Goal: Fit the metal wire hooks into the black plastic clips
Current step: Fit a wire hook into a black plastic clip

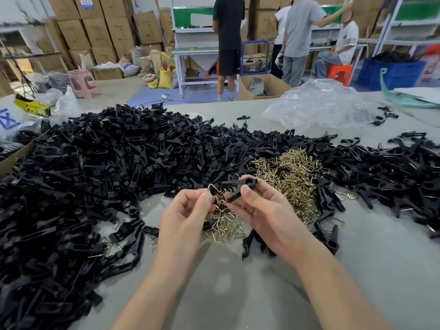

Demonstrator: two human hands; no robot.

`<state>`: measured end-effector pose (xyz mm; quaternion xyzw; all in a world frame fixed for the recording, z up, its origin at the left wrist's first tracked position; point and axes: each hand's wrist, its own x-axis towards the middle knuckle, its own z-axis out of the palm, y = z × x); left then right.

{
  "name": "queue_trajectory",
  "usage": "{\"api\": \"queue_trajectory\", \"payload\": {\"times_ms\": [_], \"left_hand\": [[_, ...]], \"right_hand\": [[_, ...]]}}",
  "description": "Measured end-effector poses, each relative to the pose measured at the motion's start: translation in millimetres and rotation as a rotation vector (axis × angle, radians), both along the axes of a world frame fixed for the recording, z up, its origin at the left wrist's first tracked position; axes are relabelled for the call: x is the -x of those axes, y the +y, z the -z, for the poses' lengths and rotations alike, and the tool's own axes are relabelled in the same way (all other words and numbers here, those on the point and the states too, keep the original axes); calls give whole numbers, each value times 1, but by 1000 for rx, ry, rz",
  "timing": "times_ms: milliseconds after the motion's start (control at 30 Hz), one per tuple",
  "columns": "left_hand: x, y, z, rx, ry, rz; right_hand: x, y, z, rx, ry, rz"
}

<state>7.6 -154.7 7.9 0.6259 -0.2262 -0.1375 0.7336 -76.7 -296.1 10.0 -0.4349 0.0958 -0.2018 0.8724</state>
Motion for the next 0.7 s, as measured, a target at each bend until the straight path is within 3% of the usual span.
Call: {"api": "queue_trajectory", "payload": {"times_ms": [167, 267, 500, 700], "left_hand": [[2, -7, -1, 158, 305, 75], [2, -7, -3, 219, 445, 69], [6, -12, -2, 234, 525, 52], [7, -13, -4, 269, 565, -1]], "right_hand": [[-3, 3, 5, 87, -50, 28], [-3, 4, 7, 255, -47, 34], [-4, 11, 10, 506, 14, 109], [-4, 14, 8, 528, 6, 152]]}}
